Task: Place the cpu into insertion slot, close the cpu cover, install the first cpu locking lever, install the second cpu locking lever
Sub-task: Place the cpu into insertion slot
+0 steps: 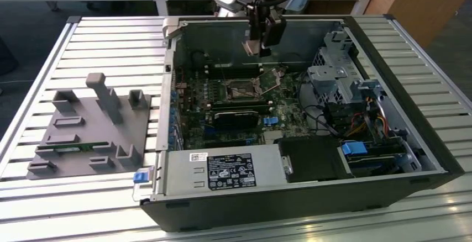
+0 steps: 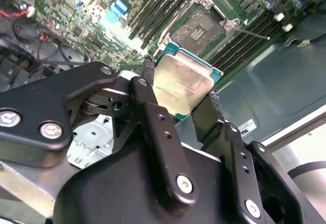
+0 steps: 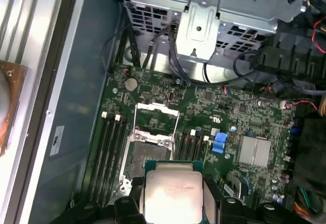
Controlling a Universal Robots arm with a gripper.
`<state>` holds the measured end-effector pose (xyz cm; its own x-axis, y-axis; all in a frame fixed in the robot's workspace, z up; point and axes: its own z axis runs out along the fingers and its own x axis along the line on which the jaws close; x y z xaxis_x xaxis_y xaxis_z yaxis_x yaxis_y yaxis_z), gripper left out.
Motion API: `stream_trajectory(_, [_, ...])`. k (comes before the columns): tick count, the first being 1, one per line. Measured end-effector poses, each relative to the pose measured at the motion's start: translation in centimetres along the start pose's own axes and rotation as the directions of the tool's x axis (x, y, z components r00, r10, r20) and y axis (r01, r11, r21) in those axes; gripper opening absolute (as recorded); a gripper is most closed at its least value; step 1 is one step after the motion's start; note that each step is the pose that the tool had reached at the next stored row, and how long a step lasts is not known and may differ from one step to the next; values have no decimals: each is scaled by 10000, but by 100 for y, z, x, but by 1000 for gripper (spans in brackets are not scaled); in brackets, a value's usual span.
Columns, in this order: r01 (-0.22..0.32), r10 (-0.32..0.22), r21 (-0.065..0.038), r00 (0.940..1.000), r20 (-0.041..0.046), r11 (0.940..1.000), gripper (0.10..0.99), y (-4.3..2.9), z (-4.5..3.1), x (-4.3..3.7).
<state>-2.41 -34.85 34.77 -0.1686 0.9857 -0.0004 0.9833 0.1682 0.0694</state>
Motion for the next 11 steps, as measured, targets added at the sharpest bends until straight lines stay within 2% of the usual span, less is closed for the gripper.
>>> stream_trajectory(6, [-733,733,-1,9973,51,9973,545,-4,38,0])
stream_trajectory(11, [-824,824,-2,9966,57,9966,545,-7,64,0])
